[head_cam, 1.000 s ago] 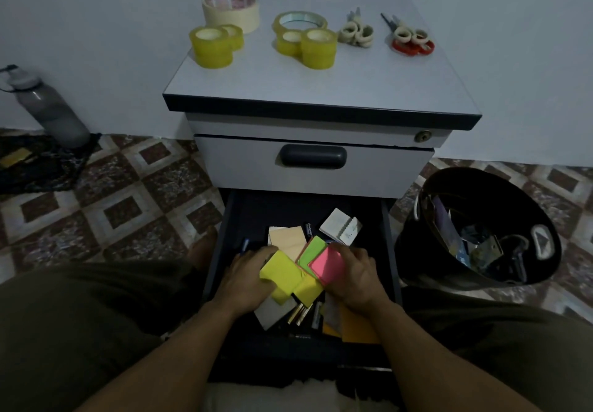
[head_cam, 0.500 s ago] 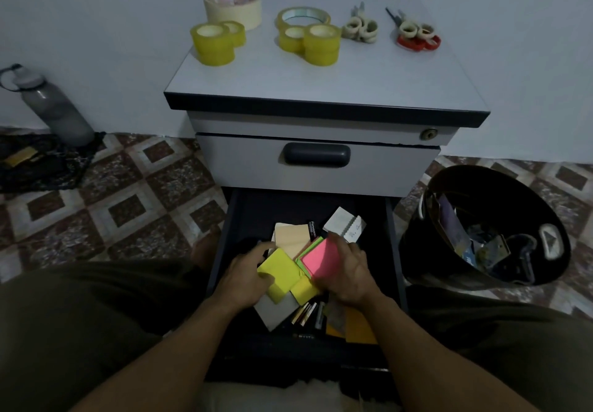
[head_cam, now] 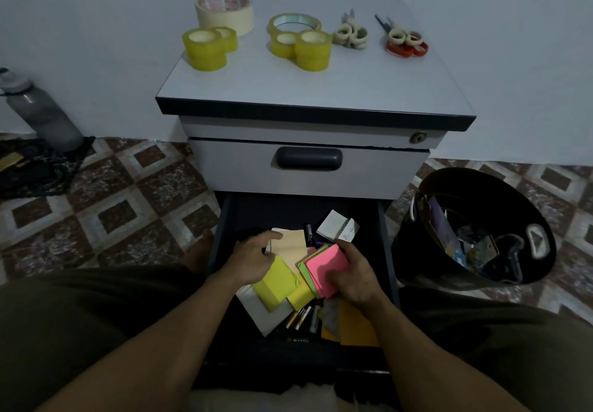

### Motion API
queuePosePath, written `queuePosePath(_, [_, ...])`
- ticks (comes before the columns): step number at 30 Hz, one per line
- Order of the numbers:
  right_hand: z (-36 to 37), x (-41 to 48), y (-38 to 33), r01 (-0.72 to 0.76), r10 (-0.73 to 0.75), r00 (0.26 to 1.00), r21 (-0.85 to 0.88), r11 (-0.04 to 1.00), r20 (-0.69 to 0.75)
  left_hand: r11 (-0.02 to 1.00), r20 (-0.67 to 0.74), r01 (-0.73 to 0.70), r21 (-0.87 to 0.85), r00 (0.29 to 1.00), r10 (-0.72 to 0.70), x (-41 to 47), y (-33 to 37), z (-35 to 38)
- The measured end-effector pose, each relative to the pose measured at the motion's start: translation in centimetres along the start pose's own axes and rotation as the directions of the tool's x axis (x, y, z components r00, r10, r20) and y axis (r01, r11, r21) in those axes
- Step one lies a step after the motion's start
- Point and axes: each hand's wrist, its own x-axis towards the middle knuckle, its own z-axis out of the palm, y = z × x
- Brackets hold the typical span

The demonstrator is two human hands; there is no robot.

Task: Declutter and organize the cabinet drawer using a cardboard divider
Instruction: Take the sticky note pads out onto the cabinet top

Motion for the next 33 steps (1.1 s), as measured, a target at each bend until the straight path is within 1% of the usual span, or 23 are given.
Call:
queuePosePath(3, [-0.1,-0.1,-0.2,-0.027,0.027,1.000,0.044,0.999,-0.010,0.998,-0.008,0.035,-0.046,0.999,-0.036,0.2,-0.7,0.5])
queuePosePath(6, [0.0,-0.6,-0.8,-0.038,0.038,0.999,0.034,0.999,-0.010,0.989,-0.037,0.060,-0.133,0.997,-0.065,0.2,-0.6,0.8])
queuePosePath(8, [0.1,-0.7,-0.9,-0.039,0.039,0.999,0.026,0.999,-0.016,0.979,-0.033,0.070,-0.192,0.996,-0.077,0.2,-0.5,0.9])
queuePosePath(10, [0.0,-0.7,-1.0,-0.041,0.042,0.999,0.032,0.999,-0.028,0.974,-0.020,0.071,-0.216,0.997,-0.077,0.0,-0.5,0.8])
queuePosePath(12, [-0.1,-0.6,-1.0,-0.042,0.044,0.998,0.048,0.998,-0.047,0.974,-0.061,0.058,-0.220,0.995,-0.073,-0.3,-0.6,0.3])
queuePosePath(16, [-0.3,-0.7,-1.3,-0.063,0.071,0.995,0.110,0.992,-0.074,0.971,-0.195,0.024,-0.237,0.978,-0.072,-0.6,-0.2,-1.1])
queuePosePath(17, [-0.3,-0.7,-1.4,-0.067,0.079,0.993,0.134,0.989,-0.087,0.969,-0.203,0.026,-0.247,0.976,-0.078,-0.6,-0.1,-1.4])
queuePosePath(21, [-0.6,-0.7,-1.5,-0.060,0.088,0.987,0.205,0.977,-0.132,0.971,-0.181,0.064,-0.230,0.978,-0.107,-0.7,-0.2,-1.3])
queuePosePath(25, [-0.8,-0.8,-1.2,-0.062,0.091,0.985,0.186,0.981,-0.149,0.977,-0.122,0.122,-0.175,0.982,-0.145,-0.8,-1.0,-0.5])
queuePosePath(28, [-0.4,-0.8,-1.1,-0.067,0.085,0.987,0.134,0.989,-0.138,0.978,-0.085,0.085,-0.192,0.991,-0.103,-1.2,-1.6,0.0])
queuePosePath(33, [-0.3,-0.9,-1.0,-0.082,0.100,0.985,0.129,0.988,-0.142,0.965,-0.114,0.062,-0.257,0.989,-0.094,-1.0,-2.2,0.0])
